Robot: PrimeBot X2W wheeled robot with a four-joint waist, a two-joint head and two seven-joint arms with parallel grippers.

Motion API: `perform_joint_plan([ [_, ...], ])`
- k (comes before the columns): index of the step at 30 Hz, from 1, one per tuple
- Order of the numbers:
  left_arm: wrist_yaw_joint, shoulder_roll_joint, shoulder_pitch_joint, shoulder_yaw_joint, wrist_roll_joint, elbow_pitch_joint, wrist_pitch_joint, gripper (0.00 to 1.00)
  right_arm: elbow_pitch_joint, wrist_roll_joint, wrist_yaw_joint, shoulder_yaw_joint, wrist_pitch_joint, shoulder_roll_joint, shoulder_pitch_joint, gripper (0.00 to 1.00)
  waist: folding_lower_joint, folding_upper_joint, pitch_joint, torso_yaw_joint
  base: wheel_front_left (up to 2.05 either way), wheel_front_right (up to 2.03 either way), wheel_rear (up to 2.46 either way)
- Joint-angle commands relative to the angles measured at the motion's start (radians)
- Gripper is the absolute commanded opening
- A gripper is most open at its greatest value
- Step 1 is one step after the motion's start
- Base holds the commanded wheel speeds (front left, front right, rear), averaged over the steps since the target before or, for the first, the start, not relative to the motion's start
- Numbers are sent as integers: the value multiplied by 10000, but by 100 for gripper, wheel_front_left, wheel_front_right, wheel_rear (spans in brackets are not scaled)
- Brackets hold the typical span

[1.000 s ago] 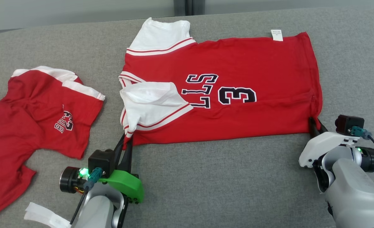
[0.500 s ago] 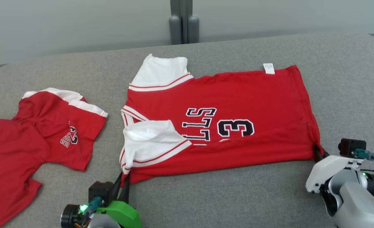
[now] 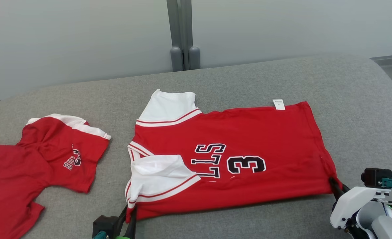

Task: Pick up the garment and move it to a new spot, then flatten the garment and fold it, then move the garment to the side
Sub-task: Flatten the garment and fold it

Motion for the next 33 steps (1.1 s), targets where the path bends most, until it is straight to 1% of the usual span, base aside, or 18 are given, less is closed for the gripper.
perform_joint_plan([
  [1,111,107,179,-21,48,-40,69,32,-245,67,-20,-63,-14,-212,179,48,0,0,16,0,0,0,0],
  [2,125,92,192,-64,50,-48,129,42,-394,101,-20,-132,-33,-198,259,100,0,0,24,3,0,0,0],
  [3,153,80,190,-89,54,-59,149,82,-520,66,-19,-198,-96,-197,303,100,0,0,34,6,0,0,0],
  [4,163,70,181,-106,41,-72,197,100,-676,-26,-17,-295,-168,-186,335,100,0,0,53,9,0,0,0],
  [7,245,53,92,-103,-10,-151,213,100,-1143,-308,-14,-453,-536,-132,384,100,0,0,103,16,0,0,0],
  [10,349,72,-154,8,-93,-385,106,100,-1691,-730,-13,-627,-1190,-96,349,100,0,0,204,20,0,0,0],
  [15,513,64,-680,478,-331,-1442,-145,100,-2495,-1205,-11,-739,-1856,235,71,100,0,0,600,-70,0,0,0],
  [18,348,69,-1143,544,-305,-2036,-186,100,-2801,-1501,-11,-806,-2015,392,-158,100,0,0,965,-152,0,0,0],
  [21,191,323,-1918,428,-69,-2093,-141,100,-2992,-1861,-11,-829,-2092,600,-525,100,0,0,1414,-269,0,0,0],
  [24,-60,525,-2984,202,109,-1920,382,100,-3092,-2094,-11,-804,-2110,726,-973,100,0,0,1907,-420,0,0,0],
  [27,-414,888,-4339,-114,170,-1593,1199,100,-3149,-2379,-11,-729,-2063,843,-1583,100,0,0,2478,-632,0,0,0],
  [30,-643,1316,-5615,-523,92,-1089,2145,100,-3183,-2541,-11,-589,-2008,963,-2225,100,0,0,3034,-890,0,0,0],
  [32,-717,1580,-6510,-805,-220,-689,2844,100,-3197,-2596,-11,-433,-2012,1039,-2643,100,0,0,3387,-1083,0,0,0],
  [33,-723,1706,-6949,-1083,-592,-460,3326,100,-3192,-2615,-11,-330,-2024,1075,-2878,100,0,0,3566,-1205,0,0,0],
])
